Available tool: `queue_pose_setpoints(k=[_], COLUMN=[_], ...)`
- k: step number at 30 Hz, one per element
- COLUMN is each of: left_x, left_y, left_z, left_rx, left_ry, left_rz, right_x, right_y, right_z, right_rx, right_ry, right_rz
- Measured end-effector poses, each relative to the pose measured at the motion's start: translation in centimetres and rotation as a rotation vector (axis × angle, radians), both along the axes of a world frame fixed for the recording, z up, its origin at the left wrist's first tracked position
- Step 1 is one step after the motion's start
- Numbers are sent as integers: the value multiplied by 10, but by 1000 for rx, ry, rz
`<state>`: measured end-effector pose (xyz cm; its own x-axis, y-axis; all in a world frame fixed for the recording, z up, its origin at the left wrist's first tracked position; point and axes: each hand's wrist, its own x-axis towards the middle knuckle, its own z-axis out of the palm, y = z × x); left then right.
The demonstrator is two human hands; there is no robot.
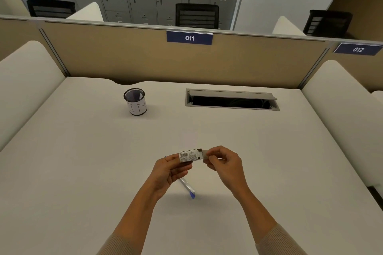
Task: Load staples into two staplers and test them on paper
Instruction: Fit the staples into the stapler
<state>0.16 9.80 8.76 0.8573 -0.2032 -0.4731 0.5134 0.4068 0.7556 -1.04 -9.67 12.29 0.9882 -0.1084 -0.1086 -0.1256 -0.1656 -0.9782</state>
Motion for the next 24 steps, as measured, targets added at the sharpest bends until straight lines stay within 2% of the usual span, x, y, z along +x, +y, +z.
queue_pose_setpoints(k=[3,9,17,24], left_x=[1,2,2,1], left_y=[1,3,1,-1], left_z=[-1,-4,-2,-2], left_rx=[7,21,62,105], left_ry=[-9,-14,-21,-19], left_rz=[-12,-27,-36,-35], right_x=[0,3,10,14], right_y=[3,10,14,16], right_z=[-1,4,3,5], right_rx=[-126,-226,-318,-532], right_ry=[-32,-32,69,130], right_rz=[-5,-30,-71,-71])
